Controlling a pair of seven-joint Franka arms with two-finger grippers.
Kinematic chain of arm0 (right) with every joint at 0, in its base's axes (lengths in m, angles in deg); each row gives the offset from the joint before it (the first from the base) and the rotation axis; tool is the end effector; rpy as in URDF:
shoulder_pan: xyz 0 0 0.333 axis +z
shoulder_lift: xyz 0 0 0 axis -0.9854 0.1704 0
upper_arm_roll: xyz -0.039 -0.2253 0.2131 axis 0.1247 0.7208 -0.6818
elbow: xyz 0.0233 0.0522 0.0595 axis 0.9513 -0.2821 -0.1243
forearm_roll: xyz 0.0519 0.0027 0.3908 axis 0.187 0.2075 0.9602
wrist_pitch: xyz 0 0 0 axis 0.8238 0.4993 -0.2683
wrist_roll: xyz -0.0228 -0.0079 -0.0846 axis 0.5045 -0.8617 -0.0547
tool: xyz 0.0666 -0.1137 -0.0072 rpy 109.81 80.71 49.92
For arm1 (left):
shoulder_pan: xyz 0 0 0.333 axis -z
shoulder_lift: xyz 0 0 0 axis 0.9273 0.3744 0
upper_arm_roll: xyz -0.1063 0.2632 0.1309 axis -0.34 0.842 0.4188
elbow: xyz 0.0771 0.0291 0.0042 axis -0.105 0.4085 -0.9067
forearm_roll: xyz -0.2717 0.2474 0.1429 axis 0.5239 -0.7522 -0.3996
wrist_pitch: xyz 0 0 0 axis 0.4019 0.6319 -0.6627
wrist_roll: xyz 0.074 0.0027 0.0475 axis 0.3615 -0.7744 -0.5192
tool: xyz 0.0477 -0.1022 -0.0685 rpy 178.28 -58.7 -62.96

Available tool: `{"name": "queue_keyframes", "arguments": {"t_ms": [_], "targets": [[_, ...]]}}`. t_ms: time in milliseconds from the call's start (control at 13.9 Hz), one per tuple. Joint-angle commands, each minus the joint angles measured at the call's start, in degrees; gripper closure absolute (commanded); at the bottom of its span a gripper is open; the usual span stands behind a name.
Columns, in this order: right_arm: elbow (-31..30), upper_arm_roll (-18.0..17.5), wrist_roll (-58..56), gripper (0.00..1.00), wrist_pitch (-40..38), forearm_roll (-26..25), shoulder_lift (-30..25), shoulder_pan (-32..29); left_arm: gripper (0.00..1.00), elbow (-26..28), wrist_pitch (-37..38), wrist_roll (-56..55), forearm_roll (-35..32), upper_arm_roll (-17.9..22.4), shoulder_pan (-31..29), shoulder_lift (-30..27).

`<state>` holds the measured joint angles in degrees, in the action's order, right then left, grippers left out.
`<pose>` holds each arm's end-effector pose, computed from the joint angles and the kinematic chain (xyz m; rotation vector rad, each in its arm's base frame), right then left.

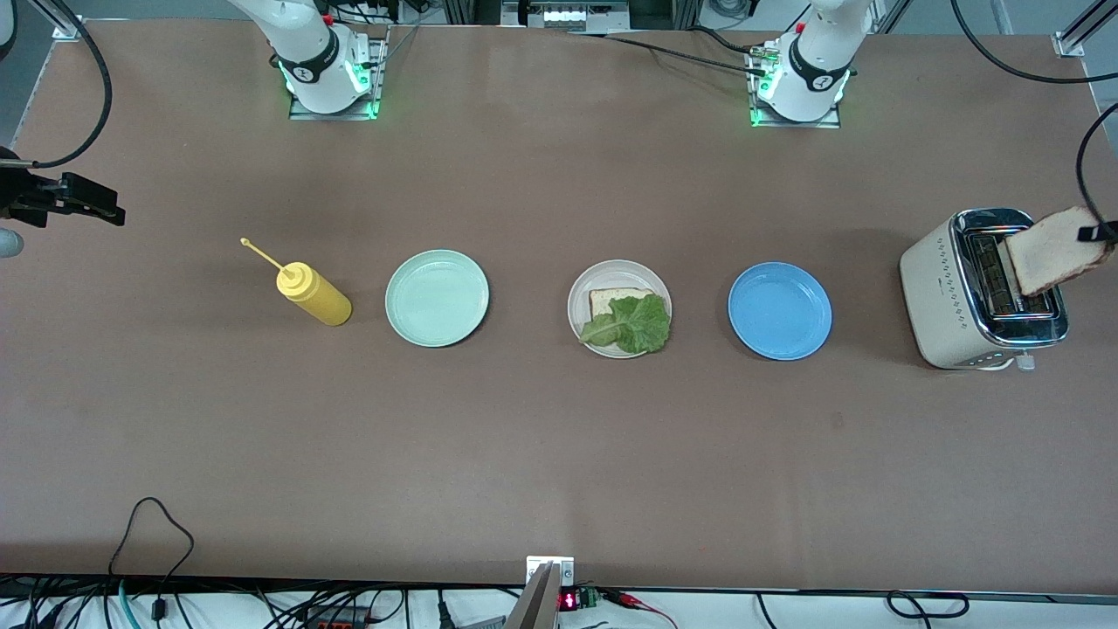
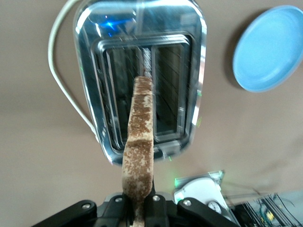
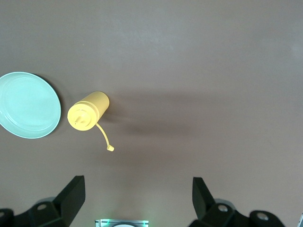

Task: Make sandwich in beige plate with both arms
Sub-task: 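Grasp the toaster bread slice and lift it with the left gripper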

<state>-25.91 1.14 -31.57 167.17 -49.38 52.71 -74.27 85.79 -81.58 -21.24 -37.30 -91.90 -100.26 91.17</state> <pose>0.5690 -0.0498 0.5580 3.0956 0.0587 -0.2147 0.5403 0.2940 0.4354 2.8196 -0.0316 -0.6629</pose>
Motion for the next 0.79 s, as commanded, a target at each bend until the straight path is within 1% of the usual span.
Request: {"name": "queue_keyframes", "arguments": {"t_ms": [0, 72, 215, 287, 431, 503, 646, 718], "targets": [[-0.26, 0.67, 3.09, 0.0, -1.9, 0.17, -1.3, 0.85, 0.95, -5.51, 6.29, 1.07, -0.13, -1.15, 0.95, -0.08], [-0.35, 0.67, 3.1, 0.0, -1.9, 0.08, -1.38, 1.03, 0.96, -7.18, 8.31, 0.8, -0.13, -1.06, 2.78, -1.13], [-0.61, 0.67, 3.1, 0.0, -1.73, -0.18, -1.56, 2.17, 0.96, -7.64, 12.09, 0.97, 0.31, -1.23, 6.12, -3.06], [-0.79, 0.76, 3.1, 0.0, -1.38, -0.18, -1.82, 2.08, 0.96, -7.64, 13.24, 0.89, 2.05, -2.11, 8.06, -3.42], [-0.79, 0.94, 3.1, 0.0, -1.37, -0.18, -1.83, 1.82, 0.96, -6.42, 14.21, -0.42, 7.57, -5.61, 10.17, -2.99], [-0.79, 1.02, 3.1, 0.0, -1.2, -0.18, -1.83, 1.73, 0.96, -5.02, 14.04, -2.95, 10.48, -7.02, 11.93, -2.73], [-0.79, 1.03, 3.1, 0.0, -1.02, -0.18, -1.83, 1.82, 0.96, -4.47, 13.08, -10.5, 17.5, -7.21, 16.14, -0.97], [-0.79, 1.03, 3.1, 0.0, -1.2, -0.18, -1.83, 1.99, 0.96, -4.47, 12.2, -13.84, 19.45, -7.21, 18.08, -0.18]]}}
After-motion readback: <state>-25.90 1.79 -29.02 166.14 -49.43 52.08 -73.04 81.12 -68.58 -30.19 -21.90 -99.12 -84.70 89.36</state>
